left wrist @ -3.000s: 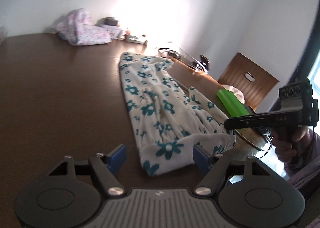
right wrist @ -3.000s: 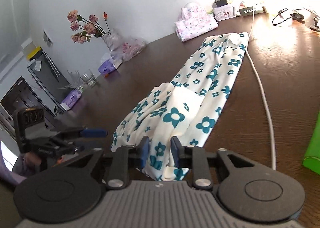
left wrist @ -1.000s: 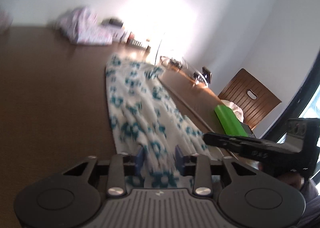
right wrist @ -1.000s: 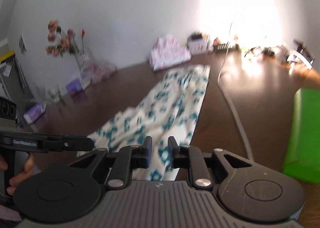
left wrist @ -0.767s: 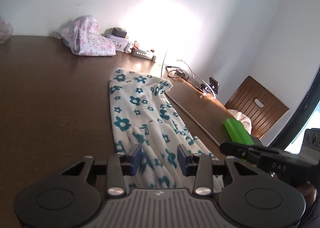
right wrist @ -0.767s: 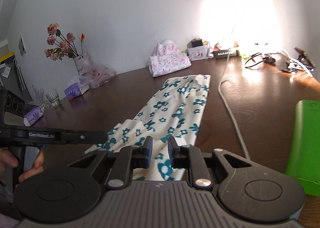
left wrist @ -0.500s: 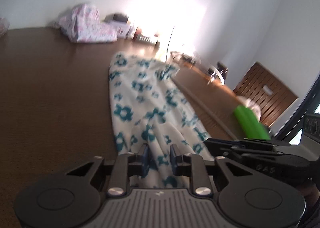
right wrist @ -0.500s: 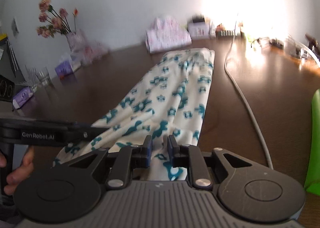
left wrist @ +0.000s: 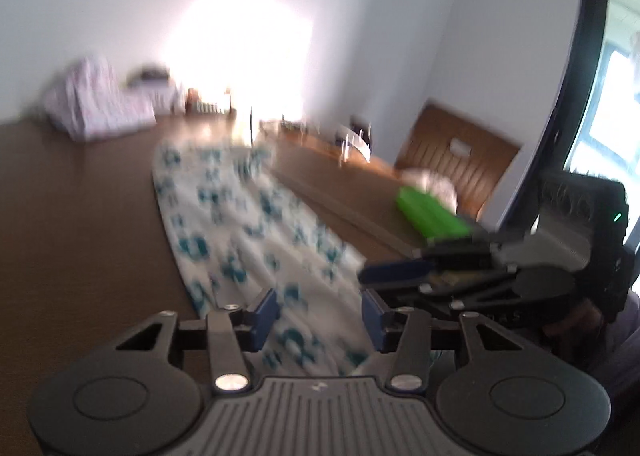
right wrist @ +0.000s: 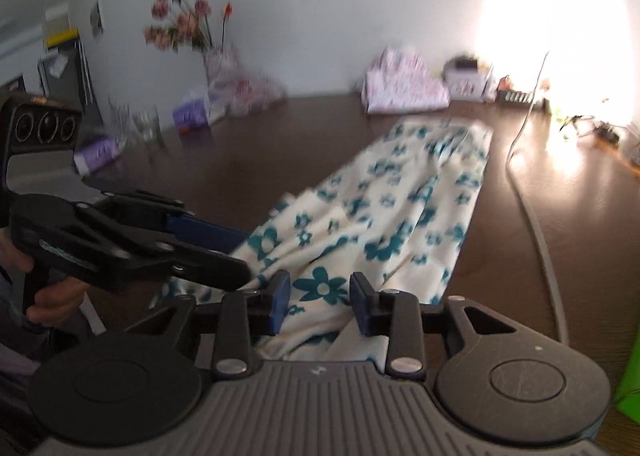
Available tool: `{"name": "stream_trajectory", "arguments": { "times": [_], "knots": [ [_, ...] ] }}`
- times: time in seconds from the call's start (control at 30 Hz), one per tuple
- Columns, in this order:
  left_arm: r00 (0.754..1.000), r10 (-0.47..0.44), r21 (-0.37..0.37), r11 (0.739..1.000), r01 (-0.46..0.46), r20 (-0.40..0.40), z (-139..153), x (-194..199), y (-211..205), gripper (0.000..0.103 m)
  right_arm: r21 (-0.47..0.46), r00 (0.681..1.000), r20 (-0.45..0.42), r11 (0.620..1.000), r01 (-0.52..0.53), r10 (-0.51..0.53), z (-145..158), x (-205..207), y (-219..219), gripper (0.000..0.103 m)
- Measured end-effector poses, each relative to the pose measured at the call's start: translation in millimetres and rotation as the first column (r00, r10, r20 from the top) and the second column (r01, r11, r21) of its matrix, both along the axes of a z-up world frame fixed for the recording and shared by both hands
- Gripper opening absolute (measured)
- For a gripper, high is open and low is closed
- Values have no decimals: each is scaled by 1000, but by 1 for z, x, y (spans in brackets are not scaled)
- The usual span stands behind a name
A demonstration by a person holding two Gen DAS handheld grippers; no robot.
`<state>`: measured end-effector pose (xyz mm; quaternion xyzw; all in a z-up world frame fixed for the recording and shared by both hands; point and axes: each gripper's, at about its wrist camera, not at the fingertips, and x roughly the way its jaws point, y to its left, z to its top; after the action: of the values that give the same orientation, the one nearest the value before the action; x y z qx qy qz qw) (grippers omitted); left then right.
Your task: Fold clothes
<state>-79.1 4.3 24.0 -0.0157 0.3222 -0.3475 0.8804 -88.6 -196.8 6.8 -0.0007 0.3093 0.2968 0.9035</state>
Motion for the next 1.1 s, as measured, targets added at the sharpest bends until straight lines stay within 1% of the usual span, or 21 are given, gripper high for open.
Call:
{"name": "stream_trajectory", "arguments": {
  "times": [0.03, 0.07, 0.13, 0.23, 0.33, 0.37, 0.4, 0.43, 0.47, 0.5, 0.53, 0.6, 0.67, 0.7, 0.73, 0.77, 0.8, 0.97, 1.03, 1.1],
  "knots": [
    [1000, 1, 8, 1000, -1, -22, -4, 2, -1, 39, -15, 1000, 2, 1000, -6, 6, 0, 0, 2, 33],
    [999, 3, 17, 1000, -2, -44, -9, 4, -3, 39, -28, 1000, -2, 999, -15, 15, 2, -1, 4, 32],
    [998, 7, -5, 1000, -7, -59, -12, 3, -1, 39, -34, 999, -15, 999, -37, 37, 3, -6, 3, 32],
    [997, -7, -16, 1000, 6, -76, -15, -7, -1, 37, -37, 997, -32, 997, -68, 67, 4, -16, 1, 32],
    [998, -25, -11, 1000, 24, -60, -15, -25, 0, 38, -40, 996, -37, 996, -84, 82, 4, -31, 0, 32],
    [999, -36, -5, 999, 36, -39, -13, -32, 1, 39, -35, 996, -38, 996, -85, 84, 4, -35, -2, 32],
    [999, -47, 2, 999, 48, -17, -11, -39, 2, 43, -30, 996, -38, 996, -86, 85, 4, -37, -3, 32],
    [998, -58, 20, 998, 57, 30, -7, -47, 3, 52, -26, 996, -37, 996, -87, 86, 4, -39, -5, 32],
    [993, -71, 42, 997, 68, 91, 0, -56, 5, 56, -23, 996, -36, 996, -88, 87, 4, -40, -6, 33],
    [981, -100, 61, 994, 92, 165, 8, -69, 6, 61, -21, 995, -34, 996, -91, 90, 4, -41, -7, 32],
    [961, -141, 79, 989, 125, 238, 15, -81, 8, 72, -20, 995, -33, 995, -96, 95, 3, -41, -8, 32],
    [919, -226, 201, 965, 166, 324, 16, -98, 0, 85, -12, 994, -33, 994, -106, 106, 3, -44, -10, 32],
    [863, -316, 322, 927, 192, 395, 17, -115, -7, 84, -3, 993, -35, 993, -117, 117, 3, -46, -13, 33],
    [860, -339, 359, 912, 199, 382, 12, -114, -12, 80, 2, 992, -36, 993, -122, 122, 3, -47, -14, 33],
    [857, -361, 395, 895, 207, 368, 7, -114, -16, 73, 7, 991, -36, 992, -127, 127, 3, -49, -16, 33],
    [854, -382, 431, 877, 214, 354, 2, -114, -21, 72, 11, 990, -37, 991, -133, 133, 3, -50, -17, 33],
    [854, -394, 437, 870, 227, 341, -2, -114, -23, 72, 16, 990, -38, 990, -138, 138, 3, -51, -18, 33],
    [762, -519, 519, 806, 284, 387, -18, -122, -30, 72, 37, 986, -49, 987, -158, 160, 4, -55, -24, 33],
    [757, -552, 524, 785, 330, 351, -23, -119, -32, 73, 44, 985, -59, 986, -161, 164, 5, -54, -25, 33],
    [734, -591, 566, 749, 344, 336, -32, -120, -37, 73, 51, 983, -70, 985, -164, 168, 6, -54, -26, 33]
  ]
}}
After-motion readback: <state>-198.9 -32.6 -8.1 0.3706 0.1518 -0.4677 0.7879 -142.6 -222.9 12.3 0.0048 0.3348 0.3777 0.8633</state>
